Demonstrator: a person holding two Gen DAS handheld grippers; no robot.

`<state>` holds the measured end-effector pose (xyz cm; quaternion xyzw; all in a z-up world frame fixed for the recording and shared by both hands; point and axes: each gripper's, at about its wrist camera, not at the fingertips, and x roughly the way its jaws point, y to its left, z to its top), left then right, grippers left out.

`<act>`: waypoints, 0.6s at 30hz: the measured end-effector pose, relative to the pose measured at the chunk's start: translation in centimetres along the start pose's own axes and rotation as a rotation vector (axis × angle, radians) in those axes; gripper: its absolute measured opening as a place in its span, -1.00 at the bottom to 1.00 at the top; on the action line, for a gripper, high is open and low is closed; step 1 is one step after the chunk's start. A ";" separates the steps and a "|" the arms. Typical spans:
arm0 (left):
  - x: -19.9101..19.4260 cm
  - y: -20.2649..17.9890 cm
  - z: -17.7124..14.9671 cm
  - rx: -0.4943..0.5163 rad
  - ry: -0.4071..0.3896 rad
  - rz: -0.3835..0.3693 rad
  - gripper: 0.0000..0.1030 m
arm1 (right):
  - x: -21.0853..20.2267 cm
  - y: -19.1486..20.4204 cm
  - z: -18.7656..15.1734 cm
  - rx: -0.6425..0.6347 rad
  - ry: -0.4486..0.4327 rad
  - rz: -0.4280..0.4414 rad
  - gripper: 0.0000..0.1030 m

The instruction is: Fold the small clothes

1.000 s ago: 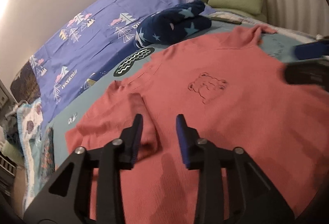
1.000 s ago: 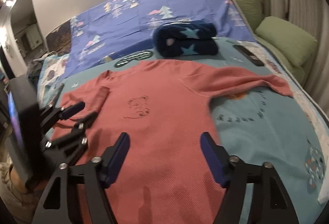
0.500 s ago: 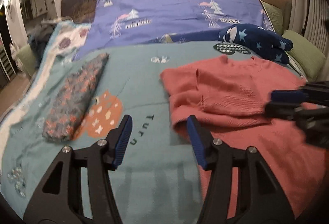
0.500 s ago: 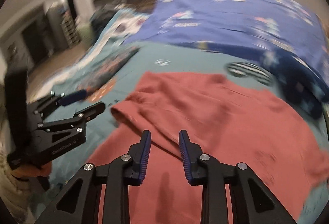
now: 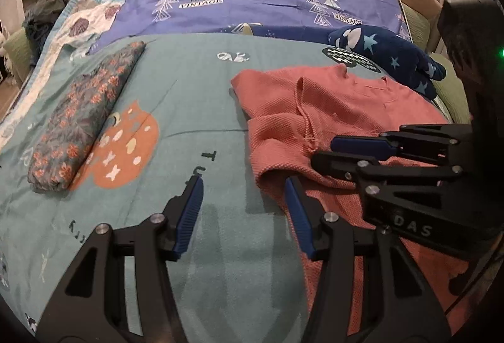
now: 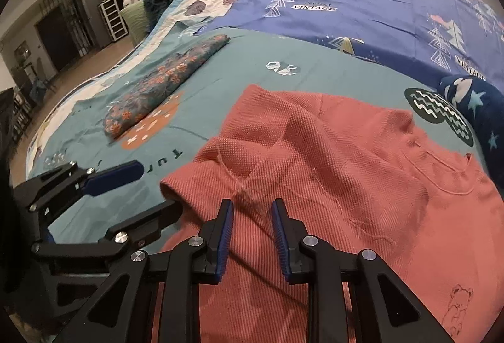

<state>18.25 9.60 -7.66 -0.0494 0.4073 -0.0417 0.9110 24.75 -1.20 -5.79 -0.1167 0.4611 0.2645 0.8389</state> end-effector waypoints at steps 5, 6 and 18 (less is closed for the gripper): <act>0.2 0.0 0.1 -0.015 0.005 -0.020 0.06 | -2.6 -1.6 -0.1 0.095 -0.102 0.060 -0.89; 0.2 -0.1 0.1 -0.014 0.004 -0.023 0.06 | -3.6 -2.3 -0.2 0.119 -0.126 0.056 -0.89; 0.8 -2.3 0.4 0.046 0.010 -0.017 0.07 | -14.5 -16.7 -7.3 0.531 -0.280 -0.010 -0.84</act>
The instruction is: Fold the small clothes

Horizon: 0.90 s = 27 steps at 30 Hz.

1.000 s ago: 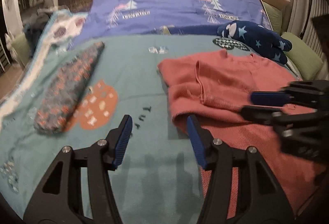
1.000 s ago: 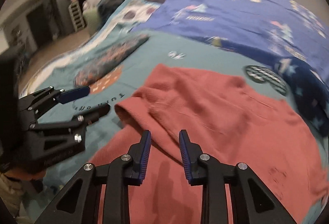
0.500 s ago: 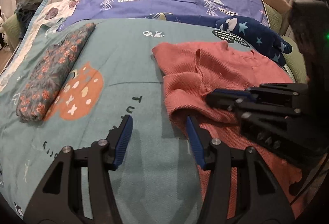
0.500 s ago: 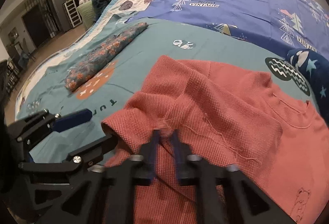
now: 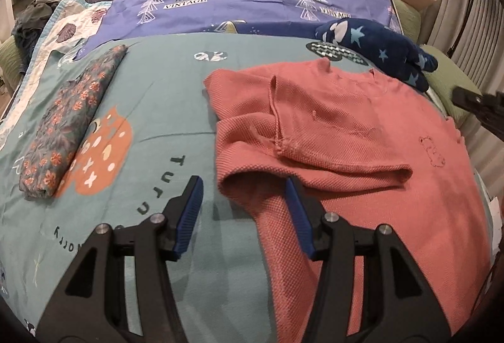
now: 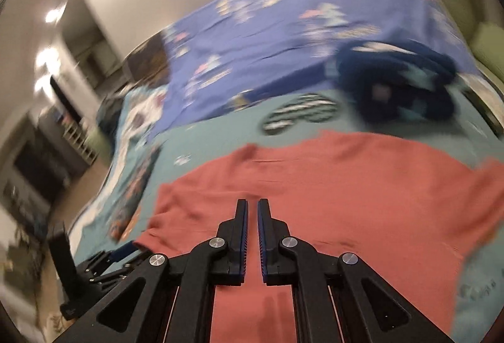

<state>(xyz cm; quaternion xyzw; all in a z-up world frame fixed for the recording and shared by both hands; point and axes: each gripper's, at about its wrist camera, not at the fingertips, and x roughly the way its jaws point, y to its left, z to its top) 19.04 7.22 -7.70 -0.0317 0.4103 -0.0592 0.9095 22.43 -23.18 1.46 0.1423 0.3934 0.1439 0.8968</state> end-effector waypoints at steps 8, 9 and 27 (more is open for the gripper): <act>0.1 0.3 -0.4 -0.030 0.013 0.008 0.09 | 4.6 10.0 -2.3 -0.333 0.143 0.079 -0.35; 0.0 0.5 -0.4 -0.034 0.014 0.008 0.09 | 5.6 11.4 -2.5 -0.356 0.159 0.103 -0.31; 0.2 1.9 -0.9 -0.075 0.027 -0.022 0.10 | 8.5 11.4 -1.9 -0.187 0.109 0.062 -0.89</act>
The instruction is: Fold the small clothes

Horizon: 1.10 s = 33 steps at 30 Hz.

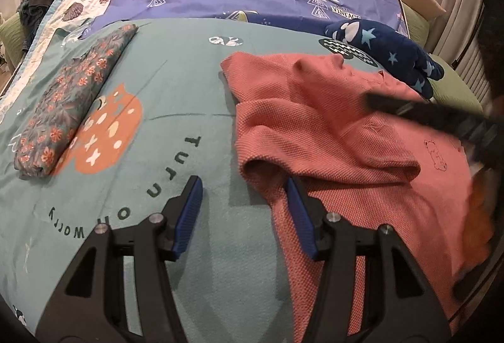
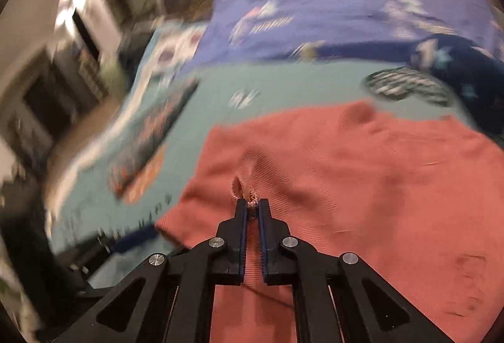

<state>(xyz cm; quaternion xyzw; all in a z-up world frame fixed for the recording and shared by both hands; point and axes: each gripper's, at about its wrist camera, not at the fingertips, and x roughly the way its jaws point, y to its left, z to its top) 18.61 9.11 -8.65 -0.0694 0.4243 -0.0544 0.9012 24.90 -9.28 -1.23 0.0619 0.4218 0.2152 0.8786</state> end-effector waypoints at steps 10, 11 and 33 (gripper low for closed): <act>0.1 -0.5 0.0 0.028 0.002 0.034 0.10 | -11.5 -14.0 -2.9 0.352 -0.167 -0.084 -0.89; 0.1 -0.7 0.0 0.034 0.001 0.040 0.11 | -12.0 -15.5 -4.0 0.393 -0.163 -0.084 -0.89; 0.5 -1.4 -0.2 0.055 0.015 0.079 0.15 | -4.3 -19.4 -2.9 0.456 0.051 0.089 -0.71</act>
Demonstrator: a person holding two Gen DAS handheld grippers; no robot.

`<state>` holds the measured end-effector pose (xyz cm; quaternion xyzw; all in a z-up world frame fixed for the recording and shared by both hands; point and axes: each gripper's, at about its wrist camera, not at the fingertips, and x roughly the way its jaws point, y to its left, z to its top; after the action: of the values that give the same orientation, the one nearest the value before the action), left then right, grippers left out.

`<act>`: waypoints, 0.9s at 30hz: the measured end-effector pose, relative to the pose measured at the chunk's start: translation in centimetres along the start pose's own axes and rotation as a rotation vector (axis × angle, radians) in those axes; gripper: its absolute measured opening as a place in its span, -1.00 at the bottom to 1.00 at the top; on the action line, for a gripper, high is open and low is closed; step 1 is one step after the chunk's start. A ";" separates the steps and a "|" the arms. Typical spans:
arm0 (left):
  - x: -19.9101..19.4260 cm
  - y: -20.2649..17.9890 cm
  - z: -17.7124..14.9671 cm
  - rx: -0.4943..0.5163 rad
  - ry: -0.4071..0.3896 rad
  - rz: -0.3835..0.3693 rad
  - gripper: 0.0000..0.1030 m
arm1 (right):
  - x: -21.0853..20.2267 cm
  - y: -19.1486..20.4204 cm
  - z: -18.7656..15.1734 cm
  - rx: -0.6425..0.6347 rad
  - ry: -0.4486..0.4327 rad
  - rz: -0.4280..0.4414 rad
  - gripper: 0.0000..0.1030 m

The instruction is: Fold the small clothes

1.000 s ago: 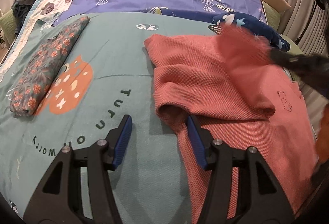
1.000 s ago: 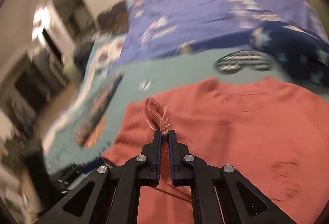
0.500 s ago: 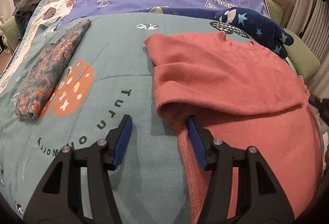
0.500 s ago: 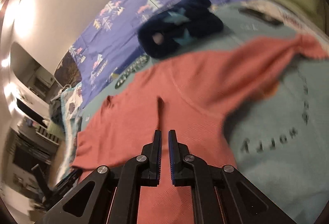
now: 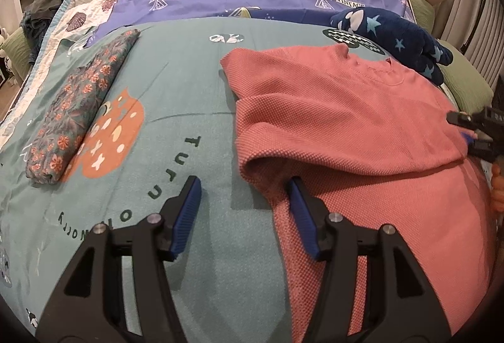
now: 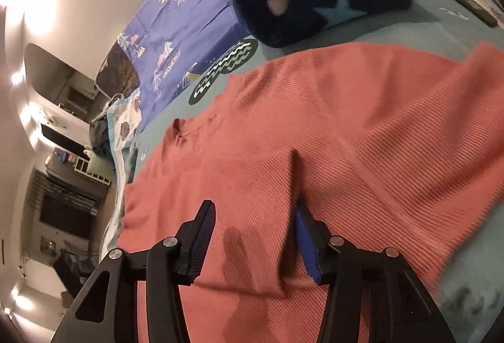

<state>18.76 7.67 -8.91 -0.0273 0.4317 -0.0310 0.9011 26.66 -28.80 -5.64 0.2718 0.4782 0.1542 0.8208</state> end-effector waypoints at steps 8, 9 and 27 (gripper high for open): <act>0.1 0.3 0.0 -0.008 0.000 0.039 0.25 | -6.2 0.1 0.7 -0.029 -0.179 -0.099 -0.91; 0.1 0.3 0.0 -0.009 0.001 0.041 0.25 | -6.1 -0.6 0.6 -0.024 -0.162 -0.118 -0.89; -5.3 -0.5 2.3 -0.066 -0.130 -0.126 0.25 | -9.8 -2.6 -4.3 -0.077 -0.108 -0.053 -0.60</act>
<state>17.26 7.61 -3.32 -0.0861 0.3706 -0.0717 0.9220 18.06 -34.69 -1.98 0.2350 0.4341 0.1357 0.8590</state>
